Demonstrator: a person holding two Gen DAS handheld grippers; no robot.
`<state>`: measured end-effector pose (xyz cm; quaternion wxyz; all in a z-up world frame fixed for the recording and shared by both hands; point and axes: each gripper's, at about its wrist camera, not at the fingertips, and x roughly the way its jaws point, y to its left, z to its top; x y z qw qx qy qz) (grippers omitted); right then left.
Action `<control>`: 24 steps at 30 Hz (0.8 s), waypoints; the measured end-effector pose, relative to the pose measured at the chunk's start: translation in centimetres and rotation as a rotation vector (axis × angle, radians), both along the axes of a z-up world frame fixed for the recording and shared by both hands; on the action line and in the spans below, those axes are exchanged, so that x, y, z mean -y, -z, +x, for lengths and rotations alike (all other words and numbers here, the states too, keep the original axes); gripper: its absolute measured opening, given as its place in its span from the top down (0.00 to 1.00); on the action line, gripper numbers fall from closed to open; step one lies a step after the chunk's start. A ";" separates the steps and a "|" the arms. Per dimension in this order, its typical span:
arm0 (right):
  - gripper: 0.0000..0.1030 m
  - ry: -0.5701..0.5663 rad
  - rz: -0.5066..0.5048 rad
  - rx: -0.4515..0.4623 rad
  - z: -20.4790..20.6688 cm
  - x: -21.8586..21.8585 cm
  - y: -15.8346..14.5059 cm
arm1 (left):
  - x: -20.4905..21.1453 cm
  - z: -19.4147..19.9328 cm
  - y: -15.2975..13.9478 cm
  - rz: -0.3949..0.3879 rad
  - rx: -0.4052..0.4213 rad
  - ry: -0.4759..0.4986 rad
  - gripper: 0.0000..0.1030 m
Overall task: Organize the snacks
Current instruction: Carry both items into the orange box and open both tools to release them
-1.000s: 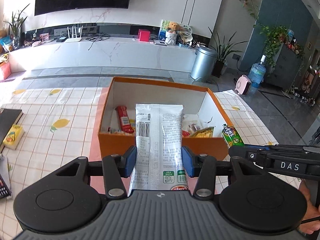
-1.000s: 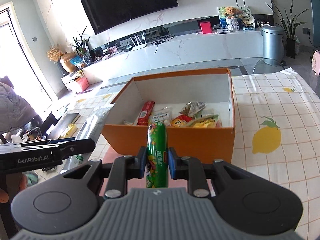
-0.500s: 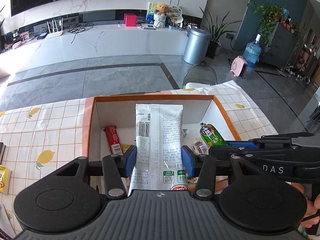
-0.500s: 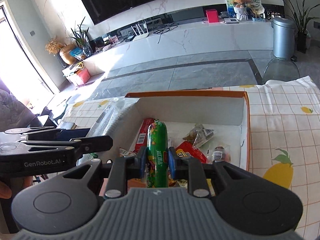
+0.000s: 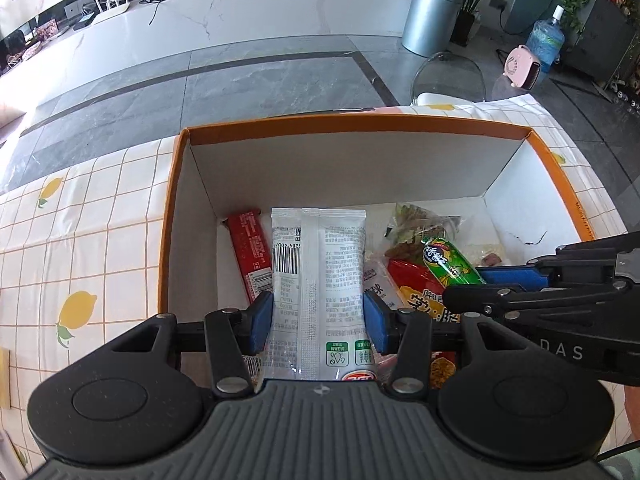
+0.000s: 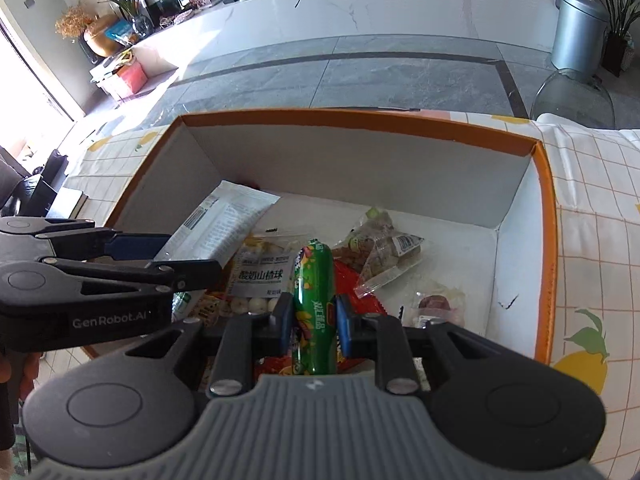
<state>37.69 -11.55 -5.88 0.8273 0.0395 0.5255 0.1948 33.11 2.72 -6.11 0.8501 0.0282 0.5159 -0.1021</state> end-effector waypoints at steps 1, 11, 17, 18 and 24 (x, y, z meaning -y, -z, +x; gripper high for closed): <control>0.81 -0.003 -0.009 -0.008 0.3 -0.3 0.3 | 0.1 0.2 0.2 0.013 -0.007 -0.004 0.47; 0.79 0.000 -0.045 -0.068 1.6 -1.2 2.2 | 0.7 1.4 1.7 0.048 -0.042 0.000 0.44; 0.69 0.003 -0.053 -0.043 0.9 -1.2 0.8 | 0.7 0.6 0.6 0.049 -0.011 0.008 0.38; 0.67 0.006 -0.053 -0.038 0.8 -1.1 0.4 | 0.6 0.4 0.1 0.040 -0.003 0.001 0.38; 0.57 0.024 -0.057 0.029 -1.3 -0.4 -4.0 | -0.5 -2.3 -4.9 0.009 0.099 -0.025 0.31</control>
